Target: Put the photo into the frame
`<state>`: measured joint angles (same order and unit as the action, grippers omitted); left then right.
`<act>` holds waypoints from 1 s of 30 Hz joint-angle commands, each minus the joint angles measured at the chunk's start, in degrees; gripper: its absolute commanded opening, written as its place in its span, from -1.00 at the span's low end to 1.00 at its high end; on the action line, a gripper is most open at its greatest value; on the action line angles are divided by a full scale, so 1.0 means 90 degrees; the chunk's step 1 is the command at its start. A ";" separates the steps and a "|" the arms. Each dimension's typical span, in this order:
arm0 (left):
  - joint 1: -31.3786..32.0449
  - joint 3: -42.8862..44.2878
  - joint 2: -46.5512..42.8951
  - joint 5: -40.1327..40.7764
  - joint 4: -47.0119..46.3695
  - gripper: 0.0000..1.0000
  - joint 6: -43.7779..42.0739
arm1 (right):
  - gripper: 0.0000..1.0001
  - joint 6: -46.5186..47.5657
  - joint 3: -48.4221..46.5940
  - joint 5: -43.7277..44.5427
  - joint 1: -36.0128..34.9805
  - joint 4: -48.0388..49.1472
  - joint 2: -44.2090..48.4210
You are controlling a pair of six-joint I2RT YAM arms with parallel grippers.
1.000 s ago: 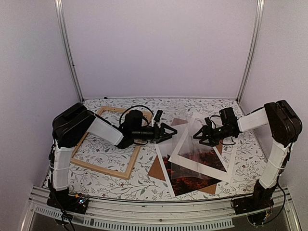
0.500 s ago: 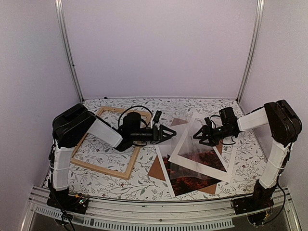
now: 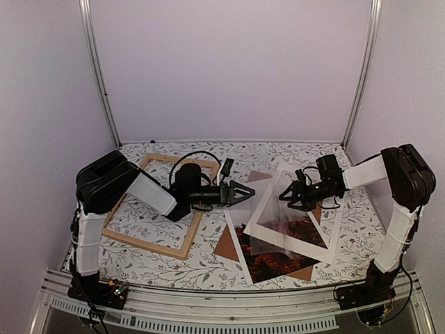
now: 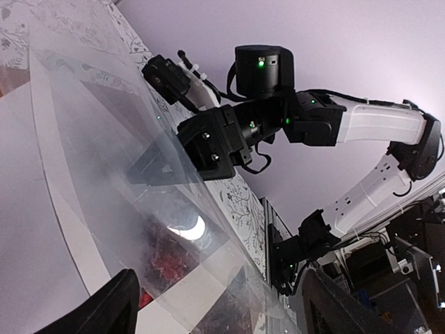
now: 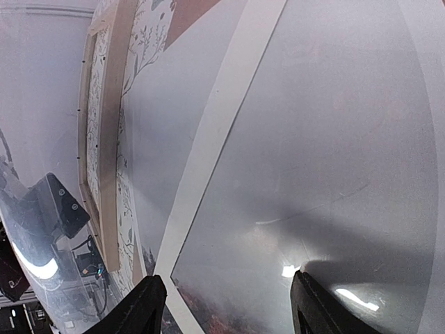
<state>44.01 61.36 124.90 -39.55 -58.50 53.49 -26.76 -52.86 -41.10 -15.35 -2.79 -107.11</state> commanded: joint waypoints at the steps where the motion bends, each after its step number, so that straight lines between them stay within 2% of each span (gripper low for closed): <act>1: 0.0230 0.0252 0.0111 -0.0425 -0.0268 0.66 -0.0162 | 0.33 0.0053 0.0275 0.0866 -0.0037 -0.0823 -0.0523; 8: 0.0286 0.0399 0.0194 -0.0468 -0.0315 0.64 -0.0092 | 0.33 0.0065 0.0280 0.0857 -0.0035 -0.0832 -0.0513; 20: 0.0352 0.0428 0.0274 0.0058 -0.0321 0.65 -0.0020 | 0.33 0.0092 0.0317 0.0866 -0.0034 -0.0812 -0.0483; 27: 0.0345 0.0447 0.0223 0.0536 0.0104 0.67 0.0070 | 0.33 0.0092 0.0307 0.0868 -0.0032 -0.0822 -0.0472; 30: 0.0333 0.0483 0.0102 0.0794 0.0817 0.61 0.0143 | 0.33 0.0091 0.0307 0.0871 -0.0034 -0.0818 -0.0462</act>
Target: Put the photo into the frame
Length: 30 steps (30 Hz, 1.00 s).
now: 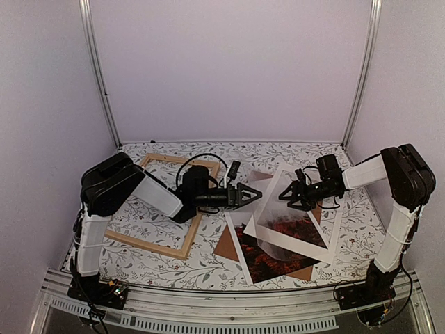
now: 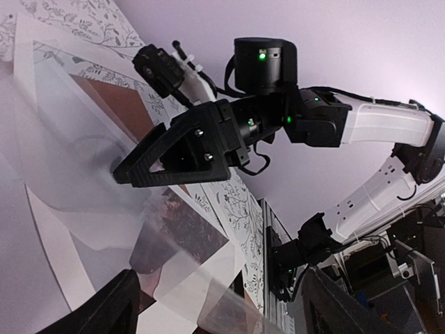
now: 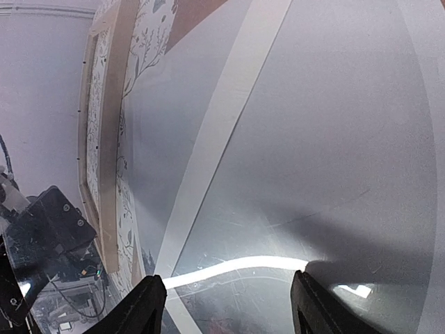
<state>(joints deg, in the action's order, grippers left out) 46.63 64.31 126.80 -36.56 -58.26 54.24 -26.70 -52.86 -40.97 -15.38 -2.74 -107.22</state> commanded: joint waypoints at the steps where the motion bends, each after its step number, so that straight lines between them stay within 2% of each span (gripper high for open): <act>1: 0.0020 0.0202 -0.0143 0.0505 0.1062 0.59 0.0126 | 0.33 0.0085 0.0307 0.0860 -0.0030 -0.0823 -0.0445; 10: -0.0009 0.0294 -0.0687 0.0870 0.2808 0.53 0.0310 | 0.33 0.0105 0.0327 0.0900 -0.0035 -0.0838 -0.0401; 15: -0.0015 0.0259 -0.0945 0.1054 0.3287 0.61 0.0262 | 0.33 0.0100 0.0312 0.0905 -0.0037 -0.0835 -0.0398; 21: -0.0012 0.0094 -0.1023 0.1081 0.3353 0.66 0.0240 | 0.33 0.0095 0.0324 0.0918 -0.0034 -0.0847 -0.0372; 25: -0.0015 0.0087 -0.1001 0.1165 0.3534 0.43 0.0217 | 0.33 0.0096 0.0329 0.0920 -0.0035 -0.0834 -0.0375; 30: -0.0025 0.0100 -0.1080 0.1335 0.3716 -0.07 0.0185 | 0.33 0.0103 0.0341 0.0947 -0.0038 -0.0851 -0.0334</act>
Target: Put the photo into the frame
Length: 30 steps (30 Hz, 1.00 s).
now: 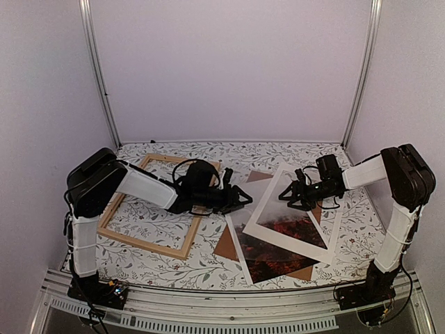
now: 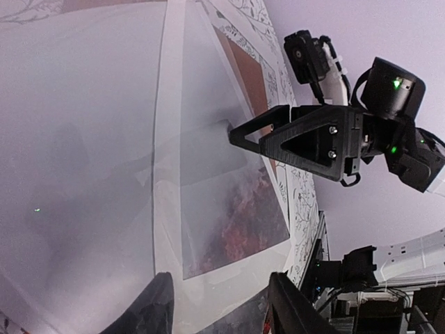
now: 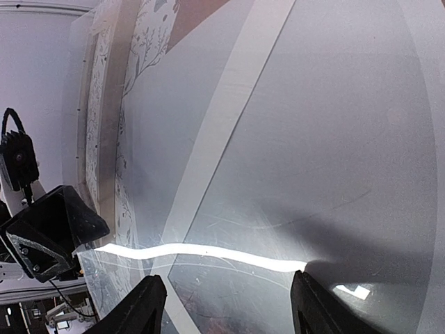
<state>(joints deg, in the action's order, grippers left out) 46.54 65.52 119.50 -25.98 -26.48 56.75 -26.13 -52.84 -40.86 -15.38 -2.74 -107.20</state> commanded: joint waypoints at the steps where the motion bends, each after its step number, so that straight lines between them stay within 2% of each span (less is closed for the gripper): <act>1: -0.0023 -0.0029 -0.0268 0.0174 0.0185 -0.20 -0.0095 | 0.33 0.0033 0.0334 0.0944 -0.0031 -0.0854 -0.0322; 3: -0.0033 -0.0014 -0.0247 0.0129 0.0133 -0.45 -0.0063 | 0.33 0.0032 0.0326 0.0946 -0.0035 -0.0867 -0.0309; 6: -0.0059 -0.0027 -0.0234 0.0070 0.0033 -0.94 0.0059 | 0.33 0.0051 0.0316 0.0968 -0.0036 -0.0907 -0.0270; 7: -0.0064 -0.0055 -0.0245 0.0068 -0.0001 -1.00 0.0090 | 0.33 0.0059 0.0307 0.0980 -0.0031 -0.0932 -0.0253; 12: -0.0143 -0.0042 -0.0487 -0.0023 0.0177 -1.00 -0.0139 | 0.36 0.0181 0.0151 0.1089 -0.0022 -0.1161 0.0015; 15: -0.0247 0.0169 -0.0815 -0.0193 0.0770 -1.00 -0.0666 | 0.40 0.0333 -0.0052 0.1220 0.0000 -0.1436 0.0478; 19: -0.0429 0.0396 -0.1631 -0.0275 0.2054 -1.00 -0.1580 | 0.46 0.0654 -0.0510 0.1679 0.0013 -0.2025 0.1309; 23: -0.0623 0.0448 -0.2829 0.0073 0.3407 -1.00 -0.2548 | 0.54 0.0980 -0.1004 0.2062 0.0014 -0.2512 0.2059; 30: -0.1069 0.1164 -0.4321 0.1092 0.6066 -1.00 -0.3612 | 0.61 0.0953 -0.1145 0.1940 -0.0308 -0.2165 0.2179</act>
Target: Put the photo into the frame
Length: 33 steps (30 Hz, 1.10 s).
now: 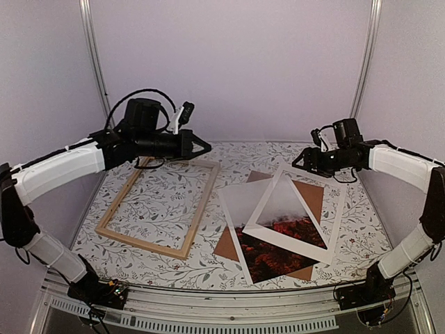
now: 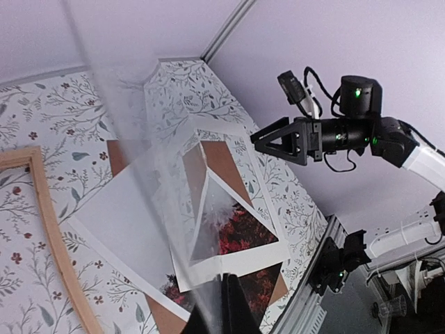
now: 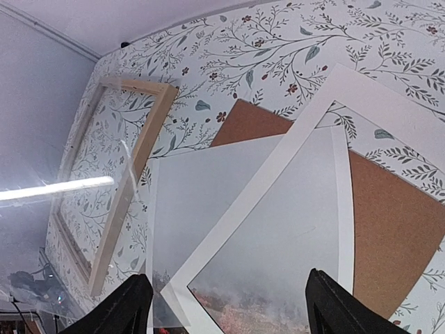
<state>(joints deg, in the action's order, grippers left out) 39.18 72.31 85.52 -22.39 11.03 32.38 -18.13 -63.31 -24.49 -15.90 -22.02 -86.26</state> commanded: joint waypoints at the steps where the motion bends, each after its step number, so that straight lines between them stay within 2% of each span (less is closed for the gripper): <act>1: -0.0276 0.0505 -0.0706 0.0920 0.2156 -1.00 -0.0971 | 0.61 -0.0001 0.0002 0.0115 -0.0366 0.0075 -0.0187; 6: -0.0446 0.0770 -0.1630 0.1417 0.2784 -1.00 -0.1324 | 0.66 -0.0329 -0.0217 0.0268 -0.1030 0.0631 -0.0618; 10: -0.0505 0.0759 -0.2096 0.0830 0.2687 -1.00 -0.1722 | 0.75 -0.0544 -0.0205 -0.0333 -0.1168 0.1320 -0.0991; 12: -0.0504 0.0715 -0.2204 0.0727 0.2618 -1.00 -0.1811 | 0.96 -0.0659 -0.0189 -0.0632 -0.1195 0.1589 -0.1093; 14: -0.0504 0.0665 -0.2245 0.0542 0.2503 -1.00 -0.1842 | 0.98 -0.0706 -0.0181 -0.0880 -0.1211 0.1792 -0.1101; 21: -0.0499 0.0386 -0.2166 -0.0819 0.1140 -1.00 -0.1571 | 0.98 -0.0567 -0.0191 -0.2016 -0.1214 0.2386 -0.0953; 26: -0.0505 0.0166 -0.1896 -0.1720 -0.0010 -1.00 -0.1124 | 0.98 -0.0517 -0.0280 -0.2359 -0.1179 0.2666 -0.0621; 30: -0.0506 -0.0016 -0.1733 -0.2024 -0.0600 -1.00 -0.0864 | 0.98 -0.0679 -0.0179 -0.2809 -0.1007 0.3105 -0.0306; 33: -0.0500 -0.0115 -0.1709 -0.2025 -0.0769 -1.00 -0.0798 | 0.98 -0.0732 -0.0168 -0.2738 -0.0884 0.3067 -0.0121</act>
<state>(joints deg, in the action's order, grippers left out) 35.18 72.69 69.47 -37.47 11.42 23.24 -23.62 -63.55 -45.91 -25.04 1.61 -91.26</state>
